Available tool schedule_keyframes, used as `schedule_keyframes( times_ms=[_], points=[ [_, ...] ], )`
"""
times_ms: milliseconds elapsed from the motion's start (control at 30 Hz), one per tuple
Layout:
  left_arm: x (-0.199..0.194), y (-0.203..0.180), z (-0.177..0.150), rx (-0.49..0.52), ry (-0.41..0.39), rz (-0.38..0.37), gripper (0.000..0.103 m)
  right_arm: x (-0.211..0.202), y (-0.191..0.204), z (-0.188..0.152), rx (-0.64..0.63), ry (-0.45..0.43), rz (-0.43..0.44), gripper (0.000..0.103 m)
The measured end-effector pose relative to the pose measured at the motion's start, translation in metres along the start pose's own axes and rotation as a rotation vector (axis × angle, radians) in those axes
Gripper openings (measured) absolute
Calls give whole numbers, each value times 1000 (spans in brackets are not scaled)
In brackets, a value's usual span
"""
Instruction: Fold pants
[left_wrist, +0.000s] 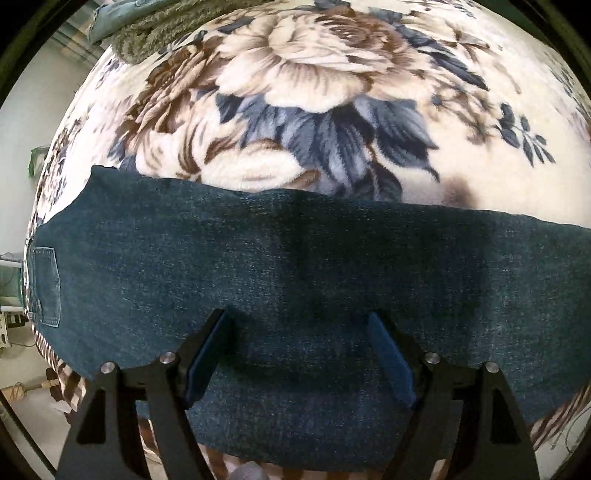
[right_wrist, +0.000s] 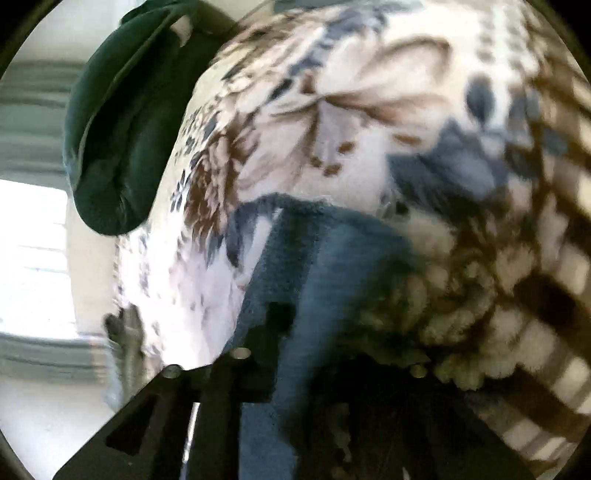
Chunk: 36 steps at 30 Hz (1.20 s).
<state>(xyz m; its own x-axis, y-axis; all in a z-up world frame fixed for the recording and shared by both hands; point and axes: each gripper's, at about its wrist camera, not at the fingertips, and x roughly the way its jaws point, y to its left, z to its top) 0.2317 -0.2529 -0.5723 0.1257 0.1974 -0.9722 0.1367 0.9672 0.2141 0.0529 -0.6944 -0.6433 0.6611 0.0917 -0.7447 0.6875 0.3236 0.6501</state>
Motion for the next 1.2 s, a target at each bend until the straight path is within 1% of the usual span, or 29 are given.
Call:
schedule_keyframes(
  times_ms=[100, 167, 267, 400, 633, 767, 867, 1000, 1067, 1100, 1200],
  points=[
    [-4, 4, 6, -1, 18, -5, 77, -13, 29, -5, -128, -40, -91, 8],
    [-8, 8, 7, -7, 24, -8, 77, -23, 47, -9, -174, -64, -121, 7],
    [-19, 17, 10, -13, 8, -7, 77, -40, 69, -18, -219, -90, -144, 7],
    [-31, 34, 9, -34, -3, -28, 77, -67, 106, -41, -291, -102, -147, 7],
    [-43, 77, 6, -69, -26, -63, 77, -94, 177, -94, -395, -89, -84, 7],
    [-43, 110, 3, -107, -22, -77, 77, -93, 217, -135, -455, -50, -47, 7],
    [-42, 141, -3, -141, -18, -83, 77, -81, 244, -176, -511, -6, -32, 7],
    [-40, 189, -10, -194, -20, -76, 77, -49, 272, -243, -577, 89, -15, 7],
    [-39, 210, -14, -217, -26, -63, 77, -32, 282, -275, -631, 129, -24, 7],
    [-38, 221, -17, -228, -29, -53, 77, -19, 286, -299, -679, 151, -39, 7],
    [-30, 249, -23, -253, -29, -25, 77, 13, 291, -356, -792, 224, -90, 6]
  ],
)
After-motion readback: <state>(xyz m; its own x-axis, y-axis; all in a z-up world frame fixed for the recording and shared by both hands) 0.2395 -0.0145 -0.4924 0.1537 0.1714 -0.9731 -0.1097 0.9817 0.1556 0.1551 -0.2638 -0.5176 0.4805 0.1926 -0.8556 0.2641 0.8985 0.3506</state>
